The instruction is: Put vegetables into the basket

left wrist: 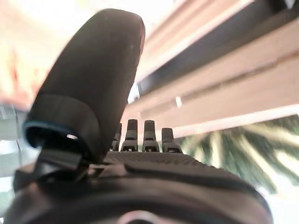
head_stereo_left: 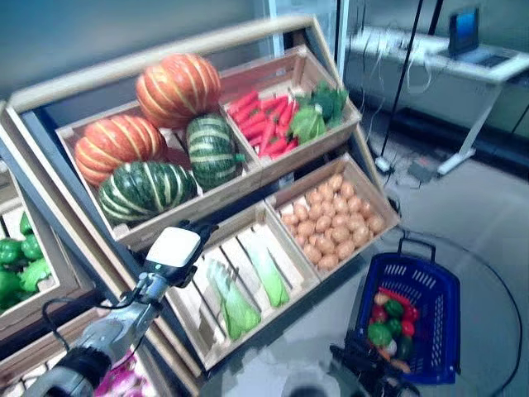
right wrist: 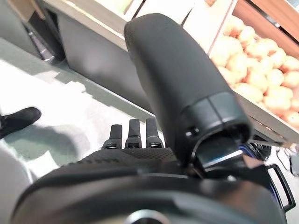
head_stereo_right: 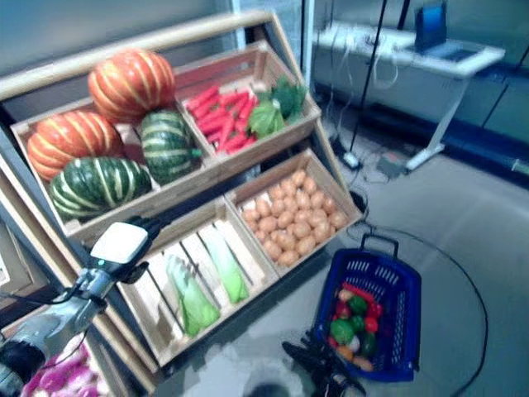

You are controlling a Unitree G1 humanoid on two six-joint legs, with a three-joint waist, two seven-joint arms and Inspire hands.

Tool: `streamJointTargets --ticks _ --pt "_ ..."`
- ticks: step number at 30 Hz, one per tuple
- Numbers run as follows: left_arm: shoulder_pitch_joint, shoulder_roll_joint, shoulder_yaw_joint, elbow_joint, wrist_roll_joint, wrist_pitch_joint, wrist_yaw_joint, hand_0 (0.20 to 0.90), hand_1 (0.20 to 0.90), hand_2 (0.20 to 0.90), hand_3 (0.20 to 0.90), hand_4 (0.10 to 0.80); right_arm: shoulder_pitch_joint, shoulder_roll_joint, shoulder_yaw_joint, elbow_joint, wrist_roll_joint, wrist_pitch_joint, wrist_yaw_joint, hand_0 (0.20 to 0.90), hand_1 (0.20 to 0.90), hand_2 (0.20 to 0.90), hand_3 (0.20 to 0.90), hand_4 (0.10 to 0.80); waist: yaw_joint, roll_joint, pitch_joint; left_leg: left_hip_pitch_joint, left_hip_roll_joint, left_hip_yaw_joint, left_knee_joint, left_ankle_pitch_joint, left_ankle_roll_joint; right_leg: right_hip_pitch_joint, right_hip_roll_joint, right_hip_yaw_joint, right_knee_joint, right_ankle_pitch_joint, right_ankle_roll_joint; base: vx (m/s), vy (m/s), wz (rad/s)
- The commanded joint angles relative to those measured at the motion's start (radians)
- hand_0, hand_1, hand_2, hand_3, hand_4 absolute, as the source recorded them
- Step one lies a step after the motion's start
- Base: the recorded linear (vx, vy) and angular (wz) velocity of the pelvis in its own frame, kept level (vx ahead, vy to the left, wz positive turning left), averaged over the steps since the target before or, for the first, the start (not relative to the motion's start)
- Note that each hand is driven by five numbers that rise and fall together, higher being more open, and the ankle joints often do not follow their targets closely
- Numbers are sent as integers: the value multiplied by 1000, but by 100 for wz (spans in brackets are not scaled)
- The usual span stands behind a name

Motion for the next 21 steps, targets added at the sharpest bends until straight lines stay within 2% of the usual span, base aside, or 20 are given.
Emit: streamJointTargets --ticks 1,4,9,17,21 --pt "-153 147 58 -16 24 105 99 900 900 900 900 800 -72 -35 -6 -272 -10 -218 107 900 900 900 900 800 -45 -51 104 -120 7 6 349 -255 43 -86 -20 55 248 -173 -93 -200 64 -5" --pt "-232 178 -10 43 35 136 106 900 900 900 900 800 -147 -118 -12 -354 -36 -290 111 900 900 900 900 800 -58 -64 155 -237 26 13 486 -308 46 -217 -45 88 409 -218 -97 -208 54 -4" --pt "-372 218 -82 100 9 142 109 900 900 900 900 800 -294 -197 -58 -333 14 -294 107 900 900 900 900 800 -62 -68 193 -422 60 13 718 -399 51 -397 -68 120 624 -281 -106 -155 29 5" --pt "-497 224 -98 193 35 167 211 900 900 900 900 800 -372 -255 -103 -298 10 -259 94 900 900 900 900 800 -55 -73 212 -576 89 -17 944 -500 47 -557 -109 142 837 -353 -113 -58 60 0" --pt "-529 230 -109 210 66 186 255 900 900 900 900 800 -389 -264 -110 -270 50 -245 106 900 900 900 900 800 -52 -79 221 -642 98 -38 1022 -530 45 -623 -114 154 903 -374 -115 -39 57 -3"
